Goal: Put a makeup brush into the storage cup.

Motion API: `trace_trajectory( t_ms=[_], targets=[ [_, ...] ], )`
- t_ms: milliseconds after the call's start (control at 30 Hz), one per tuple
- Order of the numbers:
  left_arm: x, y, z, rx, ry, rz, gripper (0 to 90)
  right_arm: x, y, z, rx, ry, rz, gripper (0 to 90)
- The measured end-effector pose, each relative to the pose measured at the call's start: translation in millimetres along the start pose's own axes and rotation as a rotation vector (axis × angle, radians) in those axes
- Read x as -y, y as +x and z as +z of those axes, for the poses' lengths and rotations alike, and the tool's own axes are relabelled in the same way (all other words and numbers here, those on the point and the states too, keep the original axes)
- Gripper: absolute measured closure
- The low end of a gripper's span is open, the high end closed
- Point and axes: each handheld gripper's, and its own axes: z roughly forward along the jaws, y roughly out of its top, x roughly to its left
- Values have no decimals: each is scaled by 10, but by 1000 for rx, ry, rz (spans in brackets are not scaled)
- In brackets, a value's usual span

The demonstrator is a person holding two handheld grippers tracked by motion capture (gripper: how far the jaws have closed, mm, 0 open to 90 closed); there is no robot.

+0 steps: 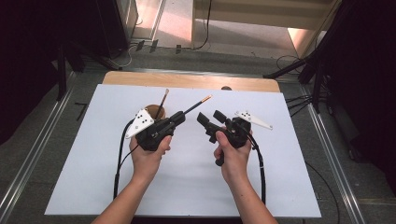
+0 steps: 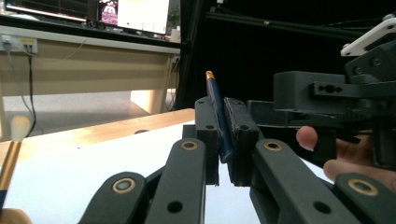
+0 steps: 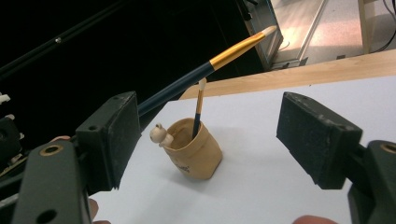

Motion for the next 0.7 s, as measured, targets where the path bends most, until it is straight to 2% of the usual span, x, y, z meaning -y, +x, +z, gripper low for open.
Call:
trace_trajectory(
  t_ms=[200, 500, 700],
  targets=[
    [41, 4, -4, -6, -10, -16, 862, 2, -5, 26, -18, -21, 73, 274],
    [55, -6, -9, -6, -12, -9, 862, 13, -56, 79, -60, -24, 229, 322],
    [65, -24, -11, -4, -16, -4, 862, 19, -58, 99, -60, -21, 269, 343]
  ],
)
